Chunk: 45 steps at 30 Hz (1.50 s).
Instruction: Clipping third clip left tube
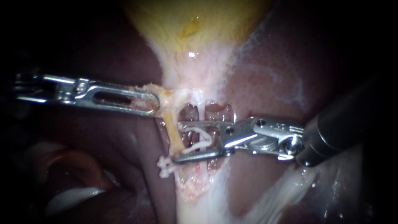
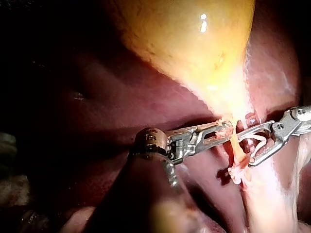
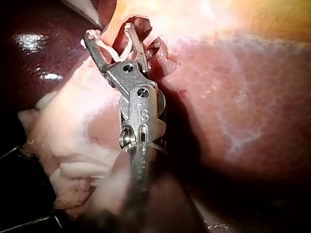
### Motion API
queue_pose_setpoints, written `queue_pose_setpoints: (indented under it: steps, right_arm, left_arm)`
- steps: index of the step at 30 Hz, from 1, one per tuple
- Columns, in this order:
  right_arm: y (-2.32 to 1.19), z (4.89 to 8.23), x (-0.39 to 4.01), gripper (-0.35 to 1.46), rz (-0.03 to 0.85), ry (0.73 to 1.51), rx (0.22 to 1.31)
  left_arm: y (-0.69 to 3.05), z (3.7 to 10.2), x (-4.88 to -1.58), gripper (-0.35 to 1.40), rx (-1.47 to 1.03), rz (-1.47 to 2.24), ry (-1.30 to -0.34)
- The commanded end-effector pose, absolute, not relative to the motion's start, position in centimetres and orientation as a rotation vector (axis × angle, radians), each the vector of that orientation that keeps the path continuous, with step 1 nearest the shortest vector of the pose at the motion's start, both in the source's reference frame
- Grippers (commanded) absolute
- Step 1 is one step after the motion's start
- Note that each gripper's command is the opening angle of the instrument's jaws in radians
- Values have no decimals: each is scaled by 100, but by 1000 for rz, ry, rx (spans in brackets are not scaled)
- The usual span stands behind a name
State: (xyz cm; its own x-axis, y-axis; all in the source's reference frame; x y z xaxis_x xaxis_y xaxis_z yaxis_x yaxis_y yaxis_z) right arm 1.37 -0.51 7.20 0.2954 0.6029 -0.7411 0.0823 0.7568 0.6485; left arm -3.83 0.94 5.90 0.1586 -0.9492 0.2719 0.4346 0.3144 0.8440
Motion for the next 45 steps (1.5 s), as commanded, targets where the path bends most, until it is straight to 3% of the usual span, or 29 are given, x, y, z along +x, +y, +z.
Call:
queue_pose_setpoints:
  steps: [1, 18, 45]
  right_arm:
    - [-52, 720, 138, 50, 382, 1242, 661]
    - [-64, 721, 157, 50, 347, 1251, 686]
    - [-45, 722, 192, 49, 408, 1279, 812]
  left_arm:
    - [94, 590, -383, -35, 688, -1108, -929]
    - [94, 589, -385, -35, 685, -1104, -930]
    - [94, 590, -386, -35, 684, -1105, -930]
